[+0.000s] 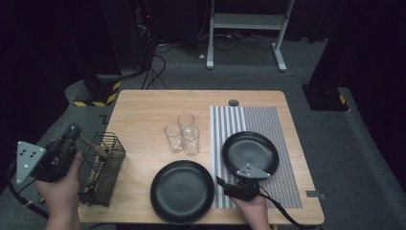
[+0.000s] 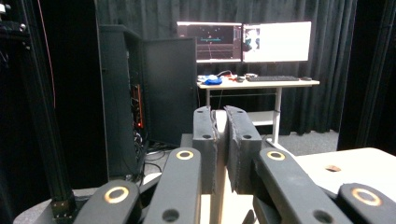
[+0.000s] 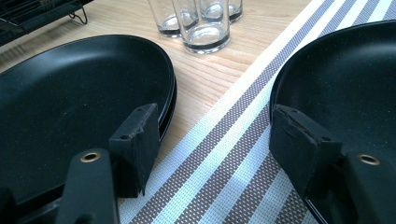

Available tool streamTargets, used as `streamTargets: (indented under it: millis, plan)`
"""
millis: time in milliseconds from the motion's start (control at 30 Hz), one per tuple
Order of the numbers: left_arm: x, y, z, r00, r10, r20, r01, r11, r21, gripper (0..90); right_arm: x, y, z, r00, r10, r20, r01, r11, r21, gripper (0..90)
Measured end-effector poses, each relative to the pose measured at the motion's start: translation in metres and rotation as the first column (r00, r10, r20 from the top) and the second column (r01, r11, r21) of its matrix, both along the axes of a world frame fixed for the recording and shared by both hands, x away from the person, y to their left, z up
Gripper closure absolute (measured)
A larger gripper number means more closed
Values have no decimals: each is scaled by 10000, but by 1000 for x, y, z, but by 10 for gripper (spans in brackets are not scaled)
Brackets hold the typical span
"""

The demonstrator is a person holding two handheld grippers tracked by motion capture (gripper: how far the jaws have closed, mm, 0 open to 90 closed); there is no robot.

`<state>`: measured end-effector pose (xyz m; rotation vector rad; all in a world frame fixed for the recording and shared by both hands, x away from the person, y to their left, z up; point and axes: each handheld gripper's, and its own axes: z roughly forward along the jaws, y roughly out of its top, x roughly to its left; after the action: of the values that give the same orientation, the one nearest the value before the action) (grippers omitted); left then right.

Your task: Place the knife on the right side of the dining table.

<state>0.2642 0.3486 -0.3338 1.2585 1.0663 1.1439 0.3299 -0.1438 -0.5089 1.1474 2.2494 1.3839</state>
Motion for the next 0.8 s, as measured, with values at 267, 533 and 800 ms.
streamTargets:
  millis: [267,533,800]
  plan:
    - [-1,-1,3,9995,-12,306,15,10000,-96,834,0,0,-1,10000,76,41,-76,10000,-33,340]
    - [2,-7,9,9986,-94,512,93,10000,20,835,0,0,0,9999,86,64,-86,10000,-7,340]
    - [2,-13,15,9968,-113,786,104,9999,115,835,-1,0,0,10000,59,79,-59,10000,30,341]
